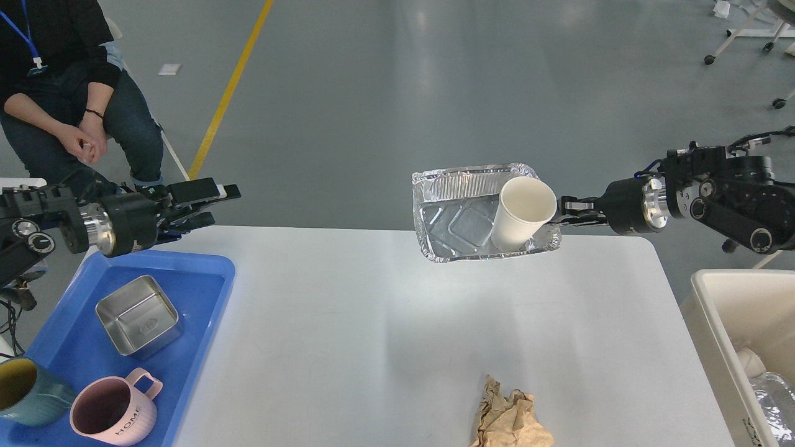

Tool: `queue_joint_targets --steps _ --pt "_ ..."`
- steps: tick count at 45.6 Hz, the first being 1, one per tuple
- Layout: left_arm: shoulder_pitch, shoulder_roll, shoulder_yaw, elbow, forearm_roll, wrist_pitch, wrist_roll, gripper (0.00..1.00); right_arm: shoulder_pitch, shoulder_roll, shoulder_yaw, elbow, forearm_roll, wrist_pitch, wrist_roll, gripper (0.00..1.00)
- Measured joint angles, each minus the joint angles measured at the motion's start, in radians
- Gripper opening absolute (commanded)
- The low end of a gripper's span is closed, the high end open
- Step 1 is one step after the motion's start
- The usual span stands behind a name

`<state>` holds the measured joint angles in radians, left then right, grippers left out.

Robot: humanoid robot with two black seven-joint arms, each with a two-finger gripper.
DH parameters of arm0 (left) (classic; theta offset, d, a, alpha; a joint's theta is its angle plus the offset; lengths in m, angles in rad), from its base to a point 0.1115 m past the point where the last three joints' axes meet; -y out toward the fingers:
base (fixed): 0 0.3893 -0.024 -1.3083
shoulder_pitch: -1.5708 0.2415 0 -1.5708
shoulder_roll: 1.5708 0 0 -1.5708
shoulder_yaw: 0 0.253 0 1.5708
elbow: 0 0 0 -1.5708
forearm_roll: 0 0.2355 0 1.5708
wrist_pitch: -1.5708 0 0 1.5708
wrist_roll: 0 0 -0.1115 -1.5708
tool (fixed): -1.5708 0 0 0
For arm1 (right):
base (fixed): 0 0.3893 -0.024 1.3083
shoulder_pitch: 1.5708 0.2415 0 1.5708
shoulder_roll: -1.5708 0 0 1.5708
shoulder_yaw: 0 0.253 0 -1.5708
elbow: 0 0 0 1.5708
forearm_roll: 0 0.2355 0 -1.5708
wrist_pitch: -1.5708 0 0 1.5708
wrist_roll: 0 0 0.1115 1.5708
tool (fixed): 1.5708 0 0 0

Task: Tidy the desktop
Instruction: 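Withdraw the left gripper from the tray and lower it, then reach the left gripper down toward the crumpled brown paper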

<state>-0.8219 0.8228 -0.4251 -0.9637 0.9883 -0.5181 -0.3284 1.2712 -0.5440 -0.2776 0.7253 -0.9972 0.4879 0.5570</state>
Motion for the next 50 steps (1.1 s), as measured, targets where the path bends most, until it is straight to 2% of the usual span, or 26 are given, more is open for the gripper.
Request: queue_joint_targets --steps 4,10,15,25,33,40,46,50 --pt "0.028 0.096 0.005 -0.033 0.000 -0.011 -0.027 0.97 0.005 0.002 0.002 -0.002 0.000 0.000 0.000 0.00" --pt "0.064 0.276 0.010 -0.133 0.002 -0.018 -0.111 0.97 0.012 0.002 0.009 -0.002 0.002 -0.003 0.000 0.00" --pt "0.073 0.392 0.012 -0.164 0.001 -0.031 -0.134 0.97 0.010 0.000 0.010 0.003 0.004 -0.004 -0.003 0.00" --pt "0.073 0.610 -0.001 -0.170 -0.011 -0.186 -0.131 0.97 0.045 -0.070 0.010 0.020 0.008 0.017 -0.003 0.00" --pt "0.071 0.738 0.008 -0.190 -0.012 -0.218 -0.144 0.97 0.067 -0.110 0.009 0.041 0.008 0.031 -0.003 0.00" --pt "0.066 0.770 0.006 -0.204 -0.008 -0.234 -0.144 0.97 0.076 -0.129 0.009 0.065 0.008 0.031 -0.005 0.00" --pt "0.065 0.738 0.003 -0.228 -0.008 -0.237 -0.111 0.97 0.087 -0.145 0.009 0.073 0.008 0.031 -0.006 0.00" --pt "0.064 0.684 0.002 -0.236 -0.008 -0.232 -0.048 0.97 0.092 -0.151 0.009 0.075 0.008 0.031 -0.006 0.00"
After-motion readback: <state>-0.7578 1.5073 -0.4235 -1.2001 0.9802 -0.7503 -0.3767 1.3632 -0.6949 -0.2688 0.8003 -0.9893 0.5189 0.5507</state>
